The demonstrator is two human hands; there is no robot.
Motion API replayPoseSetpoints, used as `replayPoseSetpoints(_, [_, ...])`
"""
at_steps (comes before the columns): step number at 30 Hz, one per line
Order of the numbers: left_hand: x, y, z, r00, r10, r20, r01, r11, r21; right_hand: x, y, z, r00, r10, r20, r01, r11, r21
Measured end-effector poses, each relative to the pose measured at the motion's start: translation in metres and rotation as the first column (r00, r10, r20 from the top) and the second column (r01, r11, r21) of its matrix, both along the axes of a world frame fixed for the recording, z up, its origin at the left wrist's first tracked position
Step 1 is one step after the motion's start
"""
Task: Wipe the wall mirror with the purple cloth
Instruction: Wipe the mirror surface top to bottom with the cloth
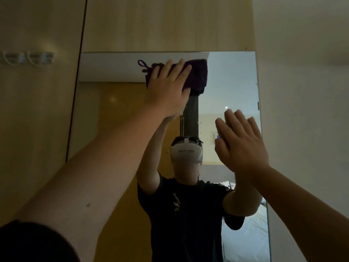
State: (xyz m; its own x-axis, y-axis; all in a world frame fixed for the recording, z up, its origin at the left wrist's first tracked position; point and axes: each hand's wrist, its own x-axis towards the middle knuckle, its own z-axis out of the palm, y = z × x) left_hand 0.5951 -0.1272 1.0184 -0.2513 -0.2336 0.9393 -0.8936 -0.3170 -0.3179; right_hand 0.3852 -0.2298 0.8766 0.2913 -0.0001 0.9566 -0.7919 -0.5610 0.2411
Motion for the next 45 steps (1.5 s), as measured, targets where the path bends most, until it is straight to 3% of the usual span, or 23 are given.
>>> replayPoseSetpoints(4, [0.008, 0.008, -0.091, 0.995, -0.053, 0.081, 0.051, 0.998, 0.032, -0.002, -0.001, 0.001, 0.999, 0.044, 0.004, -0.044, 0.999, -0.011])
replayPoseSetpoints(10, [0.016, 0.02, -0.303, 0.995, -0.025, 0.095, 0.002, 0.973, 0.232, 0.0, 0.004, -0.001, 0.999, 0.048, 0.014, -0.048, 0.998, 0.029])
replayPoseSetpoints(13, [0.012, 0.022, -0.346, 0.998, 0.002, 0.06, -0.022, 0.943, 0.332, -0.003, 0.01, 0.003, 0.999, 0.044, -0.015, -0.043, 0.997, 0.06])
replayPoseSetpoints(15, [0.012, 0.024, -0.343, 0.998, -0.037, 0.045, 0.02, 0.947, 0.32, -0.006, 0.014, 0.006, 0.999, 0.034, -0.042, -0.03, 0.997, 0.076])
replayPoseSetpoints(19, [0.007, 0.023, -0.301, 0.979, -0.181, 0.098, 0.17, 0.979, 0.109, -0.016, 0.018, 0.002, 0.996, 0.076, 0.056, -0.081, 0.991, 0.104])
replayPoseSetpoints(26, [-0.027, 0.026, -0.085, 0.969, -0.234, -0.076, 0.213, 0.954, -0.211, -0.069, -0.001, 0.003, 0.985, 0.033, 0.172, -0.066, 0.981, 0.185])
replayPoseSetpoints(29, [-0.046, 0.017, -0.012, 0.985, -0.137, -0.1, 0.123, 0.982, -0.141, -0.074, -0.017, 0.006, 0.991, 0.017, 0.134, -0.041, 0.983, 0.179])
replayPoseSetpoints(32, [-0.058, -0.013, 0.013, 0.995, -0.022, -0.093, 0.022, 1.0, -0.003, -0.065, -0.03, 0.006, 0.985, 0.067, 0.161, -0.095, 0.981, 0.168])
replayPoseSetpoints(38, [-0.054, -0.023, -0.051, 0.996, -0.037, 0.076, 0.035, 0.999, 0.016, -0.066, -0.042, 0.006, 0.98, 0.106, 0.169, -0.13, 0.982, 0.138])
replayPoseSetpoints(45, [-0.044, -0.01, -0.281, 0.972, -0.041, 0.229, -0.007, 0.979, 0.204, -0.063, -0.034, 0.001, 0.975, 0.116, 0.188, -0.15, 0.972, 0.18])
